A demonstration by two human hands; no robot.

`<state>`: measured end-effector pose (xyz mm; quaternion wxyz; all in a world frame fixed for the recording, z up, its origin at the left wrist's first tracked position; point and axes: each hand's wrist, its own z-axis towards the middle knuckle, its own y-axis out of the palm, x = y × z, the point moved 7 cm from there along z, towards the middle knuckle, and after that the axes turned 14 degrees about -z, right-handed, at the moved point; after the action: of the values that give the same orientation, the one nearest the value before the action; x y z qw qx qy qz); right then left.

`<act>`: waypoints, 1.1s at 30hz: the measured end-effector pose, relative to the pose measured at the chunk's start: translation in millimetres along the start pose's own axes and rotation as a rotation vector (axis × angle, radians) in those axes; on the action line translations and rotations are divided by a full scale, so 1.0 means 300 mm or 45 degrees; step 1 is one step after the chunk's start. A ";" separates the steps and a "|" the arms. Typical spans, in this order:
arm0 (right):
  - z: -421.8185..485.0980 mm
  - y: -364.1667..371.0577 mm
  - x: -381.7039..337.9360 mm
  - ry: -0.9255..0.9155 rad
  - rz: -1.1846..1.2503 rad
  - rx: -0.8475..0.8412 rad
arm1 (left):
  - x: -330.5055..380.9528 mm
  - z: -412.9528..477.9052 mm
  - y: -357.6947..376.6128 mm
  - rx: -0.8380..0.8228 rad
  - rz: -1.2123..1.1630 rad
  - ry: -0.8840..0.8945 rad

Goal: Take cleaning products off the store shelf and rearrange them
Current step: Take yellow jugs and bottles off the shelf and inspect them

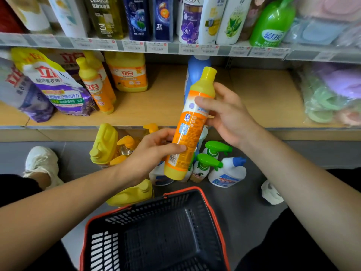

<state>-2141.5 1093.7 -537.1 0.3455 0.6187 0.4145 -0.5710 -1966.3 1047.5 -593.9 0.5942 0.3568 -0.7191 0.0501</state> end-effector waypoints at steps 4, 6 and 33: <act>-0.003 -0.010 0.008 0.023 -0.034 0.117 | 0.029 -0.010 0.016 0.000 0.378 0.155; -0.006 -0.005 0.008 0.027 -0.052 0.118 | 0.030 -0.013 0.015 0.029 0.445 0.211; -0.028 0.063 0.002 0.103 0.055 -0.169 | -0.008 -0.021 0.006 -0.116 -0.071 -0.041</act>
<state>-2120.7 1093.4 -537.6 0.3809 0.6258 0.4517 -0.5092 -1962.0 1053.1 -593.7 0.5994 0.3499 -0.7199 -0.0052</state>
